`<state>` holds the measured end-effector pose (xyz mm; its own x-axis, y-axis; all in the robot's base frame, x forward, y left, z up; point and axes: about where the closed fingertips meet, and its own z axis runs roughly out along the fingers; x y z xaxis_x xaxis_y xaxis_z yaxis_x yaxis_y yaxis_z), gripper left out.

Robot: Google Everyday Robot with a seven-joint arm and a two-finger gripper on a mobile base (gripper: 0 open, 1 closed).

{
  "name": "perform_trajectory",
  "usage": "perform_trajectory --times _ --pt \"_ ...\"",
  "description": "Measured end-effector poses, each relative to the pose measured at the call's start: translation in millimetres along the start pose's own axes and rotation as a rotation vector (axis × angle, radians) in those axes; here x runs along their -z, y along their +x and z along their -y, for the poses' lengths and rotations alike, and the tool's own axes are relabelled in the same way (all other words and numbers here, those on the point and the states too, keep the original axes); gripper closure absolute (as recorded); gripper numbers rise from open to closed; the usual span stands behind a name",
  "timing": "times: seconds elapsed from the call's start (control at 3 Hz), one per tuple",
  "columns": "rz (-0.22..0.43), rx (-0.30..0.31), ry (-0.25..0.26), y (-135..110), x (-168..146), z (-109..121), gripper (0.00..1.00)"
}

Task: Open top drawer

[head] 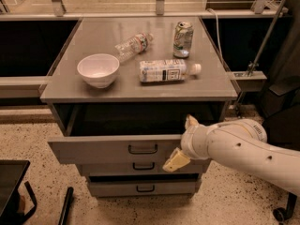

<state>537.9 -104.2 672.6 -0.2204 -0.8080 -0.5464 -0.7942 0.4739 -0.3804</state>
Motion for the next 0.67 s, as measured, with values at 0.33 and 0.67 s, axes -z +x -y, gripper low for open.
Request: perform_trajectory --times 0.33,0.67 --pt "0.000 0.000 0.000 -0.1 0.0 -0.1 0.00" --pt "0.000 0.000 0.000 -0.1 0.0 -0.1 0.19"
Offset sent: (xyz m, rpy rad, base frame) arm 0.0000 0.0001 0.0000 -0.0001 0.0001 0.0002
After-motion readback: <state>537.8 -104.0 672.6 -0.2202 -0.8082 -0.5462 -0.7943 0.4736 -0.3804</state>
